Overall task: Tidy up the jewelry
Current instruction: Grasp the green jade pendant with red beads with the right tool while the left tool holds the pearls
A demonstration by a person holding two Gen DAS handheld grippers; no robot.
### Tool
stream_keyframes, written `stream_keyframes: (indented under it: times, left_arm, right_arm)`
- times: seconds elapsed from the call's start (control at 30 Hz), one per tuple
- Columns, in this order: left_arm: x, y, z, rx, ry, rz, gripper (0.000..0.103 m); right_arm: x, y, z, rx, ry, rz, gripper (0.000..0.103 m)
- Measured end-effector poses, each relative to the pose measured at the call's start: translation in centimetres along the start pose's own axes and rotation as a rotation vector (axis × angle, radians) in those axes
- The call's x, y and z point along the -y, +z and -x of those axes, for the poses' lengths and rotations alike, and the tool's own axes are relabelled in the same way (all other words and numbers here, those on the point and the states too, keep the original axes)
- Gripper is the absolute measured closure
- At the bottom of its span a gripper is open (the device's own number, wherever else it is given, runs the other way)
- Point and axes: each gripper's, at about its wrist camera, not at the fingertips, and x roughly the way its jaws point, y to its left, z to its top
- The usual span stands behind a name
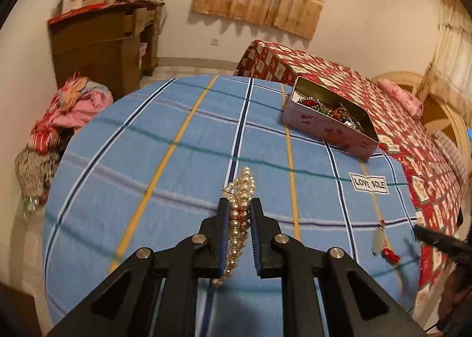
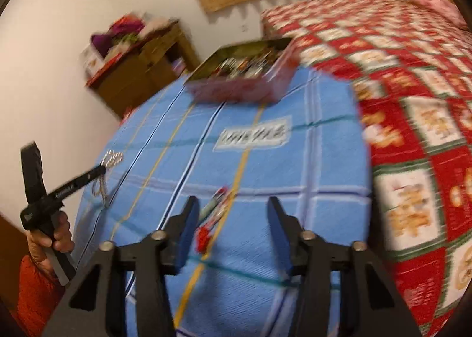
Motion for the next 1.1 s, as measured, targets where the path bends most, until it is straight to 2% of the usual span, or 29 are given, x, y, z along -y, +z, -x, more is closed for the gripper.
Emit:
stream_keyframes:
  times: [0.07,0.13,0.2,0.27,0.3,0.5,0.63,0.7,0.77,0.83,0.93,1.1]
  left_arm:
    - [0.2,-0.9,0.4,-0.001,0.008,0.01,0.09]
    - [0.2,-1.1,0.5,-0.003,0.014,0.01,0.09]
    - [0.6,-1.2,0.9,0.003,0.024,-0.004,0.09]
    - [0.9,-1.0,1.2,0.019,0.036,-0.015,0.09]
    - [0.9,-1.2,1.4,0.023,0.04,-0.016,0.09]
    - [2.1,-0.8,1.3,0.04,0.049,-0.038,0.09]
    - [2.8,-0.7,0.9,0.027,0.092,-0.064,0.09]
    - [3.1,-0.7,0.5,0.015,0.117,-0.074,0.09]
    - [3.3,-0.7,0.5,0.012,0.129,-0.081,0.09]
    - [3.4,-0.6,0.6,0.013,0.144,-0.087,0.09]
    - [3.6,-0.6,0.7,0.013,0.192,-0.102,0.09]
    - [3.8,-0.4,0.9,0.015,0.25,-0.114,0.09]
  right_arm:
    - [-0.7,0.0,-1.6,-0.029,0.011,0.03,0.059]
    - [-0.5,0.1,-3.1,-0.057,-0.018,0.011,0.059]
    - [-0.5,0.2,-3.6,-0.044,-0.031,0.004,0.059]
    - [-1.2,0.1,-4.0,-0.029,-0.049,0.035,0.05]
    - [-1.4,0.1,-4.1,-0.027,-0.053,0.043,0.049]
    - [-3.0,0.0,-5.0,-0.021,-0.111,0.099,0.049]
    - [-4.1,0.0,-5.4,-0.014,-0.163,0.141,0.048]
    - [-4.8,-0.2,-5.7,-0.014,-0.207,0.188,0.053]
    - [-5.0,-0.2,-5.9,-0.017,-0.225,0.214,0.078]
    - [-4.5,0.1,-5.9,-0.024,-0.197,0.186,0.086]
    - [-3.7,0.3,-5.7,-0.034,-0.147,0.142,0.086]
    - [-2.6,0.9,-3.8,-0.024,-0.003,0.018,0.086]
